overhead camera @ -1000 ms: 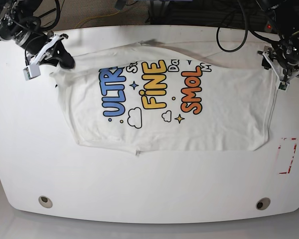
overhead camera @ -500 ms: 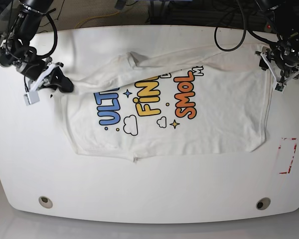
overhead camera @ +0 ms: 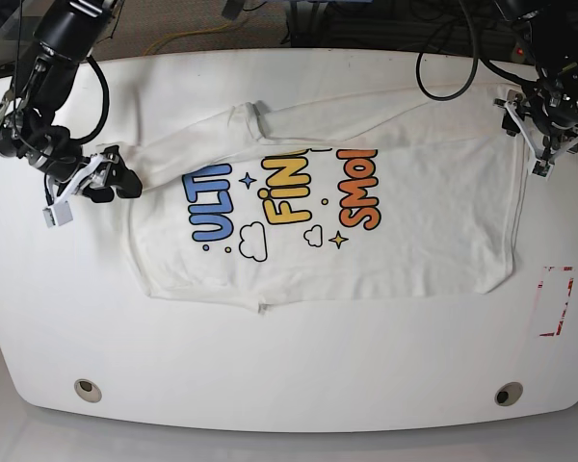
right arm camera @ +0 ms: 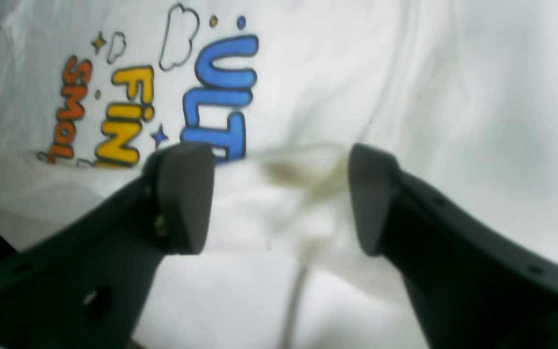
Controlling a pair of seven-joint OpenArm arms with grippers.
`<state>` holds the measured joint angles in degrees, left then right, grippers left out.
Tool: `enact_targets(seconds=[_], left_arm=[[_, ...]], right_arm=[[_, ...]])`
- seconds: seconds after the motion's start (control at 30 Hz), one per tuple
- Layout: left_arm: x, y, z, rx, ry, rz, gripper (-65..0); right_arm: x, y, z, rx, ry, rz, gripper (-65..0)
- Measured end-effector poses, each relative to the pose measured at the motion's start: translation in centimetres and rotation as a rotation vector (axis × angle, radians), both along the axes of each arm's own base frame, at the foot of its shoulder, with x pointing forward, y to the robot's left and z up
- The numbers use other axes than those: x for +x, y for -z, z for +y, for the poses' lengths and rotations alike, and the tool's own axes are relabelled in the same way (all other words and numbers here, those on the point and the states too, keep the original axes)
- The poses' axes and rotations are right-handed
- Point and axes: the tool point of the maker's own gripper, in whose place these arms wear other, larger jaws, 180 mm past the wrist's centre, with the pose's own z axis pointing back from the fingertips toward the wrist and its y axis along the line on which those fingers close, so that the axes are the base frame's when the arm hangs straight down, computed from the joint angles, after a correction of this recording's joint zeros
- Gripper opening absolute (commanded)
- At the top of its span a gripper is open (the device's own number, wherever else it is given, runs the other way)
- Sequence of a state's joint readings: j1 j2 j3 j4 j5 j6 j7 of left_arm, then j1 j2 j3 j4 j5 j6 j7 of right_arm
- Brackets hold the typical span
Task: Fold the T-shirt properly
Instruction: 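Pull the shoulder corners apart with both grippers to smooth the shirt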
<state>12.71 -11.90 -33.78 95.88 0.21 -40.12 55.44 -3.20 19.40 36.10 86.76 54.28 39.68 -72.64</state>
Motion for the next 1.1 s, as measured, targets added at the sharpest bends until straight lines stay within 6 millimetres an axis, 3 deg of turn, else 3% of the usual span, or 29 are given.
enact_targets(seconds=[0.2, 0.47, 0.63, 0.8, 1.1], left_arm=[[0.0, 0.0, 0.0, 0.000, 0.000, 0.000, -26.1], [0.3, 0.2, -0.7, 0.004, 0.030, 0.011, -26.1], [0.8, 0.2, -1.5, -0.015, 0.048, -0.005, -26.1], [0.8, 0.2, -1.4, -0.011, 0.048, -0.005, -26.1], [0.8, 0.2, -1.5, -0.012, 0.051, -0.004, -26.1]], right_arm=[[-4.8, 0.2, -1.8, -0.086, 0.046, 0.044, -19.0], [-7.1, 2.2, -1.5, -0.065, 0.069, 0.115, -18.9], [-6.2, 2.3, -0.1, -0.029, 0.066, 0.095, -18.9], [-4.5, 2.3, 3.5, 0.002, -0.035, 0.076, -19.0], [-3.2, 3.5, 4.4, -0.092, -0.069, 0.095, -19.0]])
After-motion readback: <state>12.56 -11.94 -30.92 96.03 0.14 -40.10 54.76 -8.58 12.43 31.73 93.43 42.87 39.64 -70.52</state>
